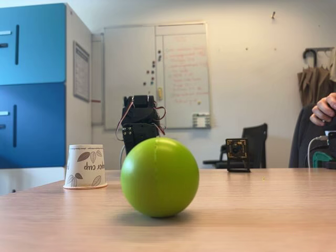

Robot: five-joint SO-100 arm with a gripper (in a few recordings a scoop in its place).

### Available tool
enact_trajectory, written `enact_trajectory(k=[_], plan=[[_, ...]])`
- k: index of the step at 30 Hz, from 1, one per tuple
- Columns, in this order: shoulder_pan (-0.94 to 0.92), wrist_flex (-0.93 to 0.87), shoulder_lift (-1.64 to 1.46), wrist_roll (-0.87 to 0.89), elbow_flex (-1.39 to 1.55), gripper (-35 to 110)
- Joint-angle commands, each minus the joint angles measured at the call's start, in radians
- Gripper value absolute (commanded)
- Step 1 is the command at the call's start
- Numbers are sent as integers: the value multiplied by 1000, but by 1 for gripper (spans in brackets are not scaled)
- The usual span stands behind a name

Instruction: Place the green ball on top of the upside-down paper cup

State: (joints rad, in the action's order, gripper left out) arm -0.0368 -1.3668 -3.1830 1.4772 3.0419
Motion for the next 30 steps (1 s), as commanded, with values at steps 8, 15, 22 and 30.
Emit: enact_trajectory(k=[8,15,22,30], plan=[[41,-6,601,17,-641,0],[120,86,1003,23,-1057,2],[230,172,1348,95,-1420,4],[318,193,1790,204,-1947,6]])
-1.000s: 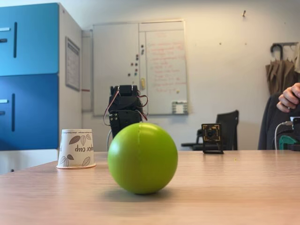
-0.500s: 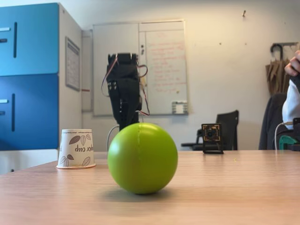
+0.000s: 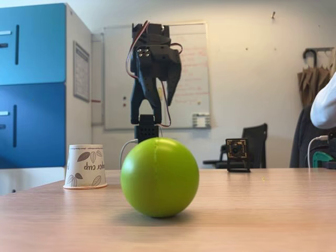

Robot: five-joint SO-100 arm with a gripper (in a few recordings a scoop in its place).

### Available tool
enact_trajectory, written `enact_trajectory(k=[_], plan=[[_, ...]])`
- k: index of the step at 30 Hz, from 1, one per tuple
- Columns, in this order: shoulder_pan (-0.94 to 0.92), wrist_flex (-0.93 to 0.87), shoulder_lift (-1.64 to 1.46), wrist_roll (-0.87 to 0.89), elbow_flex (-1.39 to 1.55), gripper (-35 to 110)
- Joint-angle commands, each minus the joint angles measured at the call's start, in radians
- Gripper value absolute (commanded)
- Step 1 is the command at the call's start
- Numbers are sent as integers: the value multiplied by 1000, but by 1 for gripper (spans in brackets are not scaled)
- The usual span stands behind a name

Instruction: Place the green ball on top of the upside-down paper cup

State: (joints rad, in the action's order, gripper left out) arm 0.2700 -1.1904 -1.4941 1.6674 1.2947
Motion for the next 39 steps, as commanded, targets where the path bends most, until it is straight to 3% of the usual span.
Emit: enact_trajectory(k=[1,10,19,24,39], plan=[[14,28,147,18,-258,9],[8,84,459,29,-603,22],[-34,167,670,29,-770,37],[-46,362,788,32,-807,46],[-67,393,945,54,-908,59]])
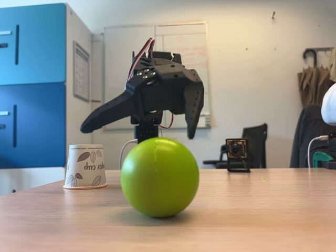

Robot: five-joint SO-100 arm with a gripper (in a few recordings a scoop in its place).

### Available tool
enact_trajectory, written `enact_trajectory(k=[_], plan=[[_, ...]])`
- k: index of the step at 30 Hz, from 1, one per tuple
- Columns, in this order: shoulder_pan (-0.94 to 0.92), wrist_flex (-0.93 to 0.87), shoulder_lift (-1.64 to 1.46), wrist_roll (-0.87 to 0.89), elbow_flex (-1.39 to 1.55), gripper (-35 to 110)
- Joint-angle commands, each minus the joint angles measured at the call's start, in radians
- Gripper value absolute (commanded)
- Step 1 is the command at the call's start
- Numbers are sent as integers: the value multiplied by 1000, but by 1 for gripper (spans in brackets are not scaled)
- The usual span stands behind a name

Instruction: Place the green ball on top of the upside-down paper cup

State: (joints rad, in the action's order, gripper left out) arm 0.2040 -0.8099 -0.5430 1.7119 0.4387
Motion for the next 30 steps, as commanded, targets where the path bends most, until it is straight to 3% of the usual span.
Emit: enact_trajectory(k=[1,10,23,30], plan=[[3,12,3,15,-61,60],[21,160,124,55,-137,61],[15,218,225,94,-184,60],[-3,221,235,94,-190,48]])
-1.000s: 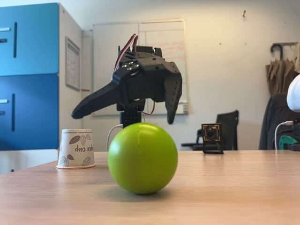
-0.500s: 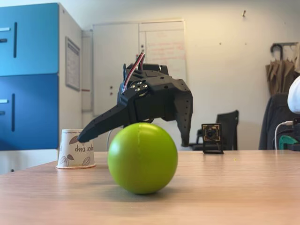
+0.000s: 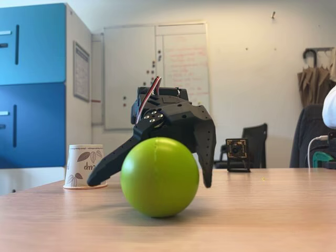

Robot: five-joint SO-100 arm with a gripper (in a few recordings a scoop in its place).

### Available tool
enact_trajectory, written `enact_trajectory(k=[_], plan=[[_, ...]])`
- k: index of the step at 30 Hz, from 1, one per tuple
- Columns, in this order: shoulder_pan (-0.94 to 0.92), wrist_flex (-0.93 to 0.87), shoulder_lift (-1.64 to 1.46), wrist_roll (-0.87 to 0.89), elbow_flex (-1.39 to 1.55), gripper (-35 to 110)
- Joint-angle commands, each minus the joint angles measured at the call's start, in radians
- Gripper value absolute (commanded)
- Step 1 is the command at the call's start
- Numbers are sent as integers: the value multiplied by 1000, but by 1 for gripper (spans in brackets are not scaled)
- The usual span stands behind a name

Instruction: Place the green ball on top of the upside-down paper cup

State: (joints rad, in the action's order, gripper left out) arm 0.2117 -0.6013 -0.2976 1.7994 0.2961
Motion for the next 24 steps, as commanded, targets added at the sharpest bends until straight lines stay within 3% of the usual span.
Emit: enact_trajectory(k=[1,24], plan=[[-12,12,-11,6,-48,46],[-20,17,-21,25,-48,29]])
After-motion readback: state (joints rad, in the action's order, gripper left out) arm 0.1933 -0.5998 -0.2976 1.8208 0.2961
